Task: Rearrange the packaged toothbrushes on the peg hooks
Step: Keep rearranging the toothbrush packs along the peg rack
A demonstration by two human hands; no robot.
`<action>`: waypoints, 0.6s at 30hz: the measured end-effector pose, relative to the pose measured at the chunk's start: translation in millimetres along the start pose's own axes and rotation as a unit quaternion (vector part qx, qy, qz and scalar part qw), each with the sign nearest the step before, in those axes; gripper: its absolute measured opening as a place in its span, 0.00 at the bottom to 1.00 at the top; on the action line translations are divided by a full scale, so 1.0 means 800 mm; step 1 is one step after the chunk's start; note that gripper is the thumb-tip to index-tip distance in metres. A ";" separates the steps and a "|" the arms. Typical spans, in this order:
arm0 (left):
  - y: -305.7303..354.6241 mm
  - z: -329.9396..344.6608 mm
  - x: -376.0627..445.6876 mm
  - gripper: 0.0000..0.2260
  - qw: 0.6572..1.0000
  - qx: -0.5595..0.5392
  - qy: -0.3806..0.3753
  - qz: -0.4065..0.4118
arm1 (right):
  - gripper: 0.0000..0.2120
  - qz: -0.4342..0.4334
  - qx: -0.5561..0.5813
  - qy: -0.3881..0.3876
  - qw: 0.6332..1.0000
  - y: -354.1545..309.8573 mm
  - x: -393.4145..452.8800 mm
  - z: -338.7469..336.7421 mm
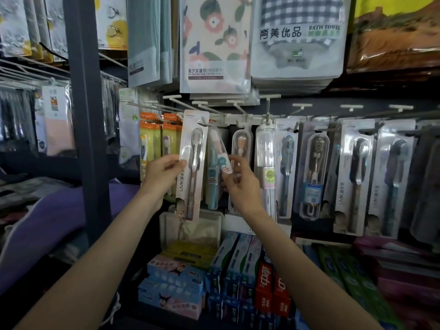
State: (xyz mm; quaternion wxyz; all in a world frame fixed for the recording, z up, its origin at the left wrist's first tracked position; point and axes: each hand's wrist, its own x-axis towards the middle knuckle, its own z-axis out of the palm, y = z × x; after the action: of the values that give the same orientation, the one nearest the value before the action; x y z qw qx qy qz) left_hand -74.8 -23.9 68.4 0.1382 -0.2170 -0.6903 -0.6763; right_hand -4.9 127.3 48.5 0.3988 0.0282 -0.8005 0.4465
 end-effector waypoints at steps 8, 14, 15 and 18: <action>-0.008 0.020 -0.012 0.05 0.999 -0.008 0.025 0.036 | 0.15 -0.053 -0.117 -0.030 0.991 0.009 -0.017 -0.032; -0.014 0.040 -0.037 0.13 0.956 0.080 0.172 0.222 | 0.11 -0.105 -0.148 0.078 0.980 0.011 -0.023 -0.093; -0.012 0.048 -0.043 0.11 0.953 0.088 0.152 0.248 | 0.11 -0.093 -0.155 0.108 0.978 0.016 -0.023 -0.105; -0.003 0.084 -0.060 0.12 0.952 0.114 0.058 0.279 | 0.12 -0.038 -0.193 0.207 0.958 0.038 -0.024 -0.139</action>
State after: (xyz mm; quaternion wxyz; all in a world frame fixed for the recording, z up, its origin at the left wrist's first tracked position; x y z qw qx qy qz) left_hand -27.7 37.5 40.2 0.3852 -0.3441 -0.6652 -0.5391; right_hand 64.1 221.3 46.2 0.5704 -0.1117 -0.7696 0.2643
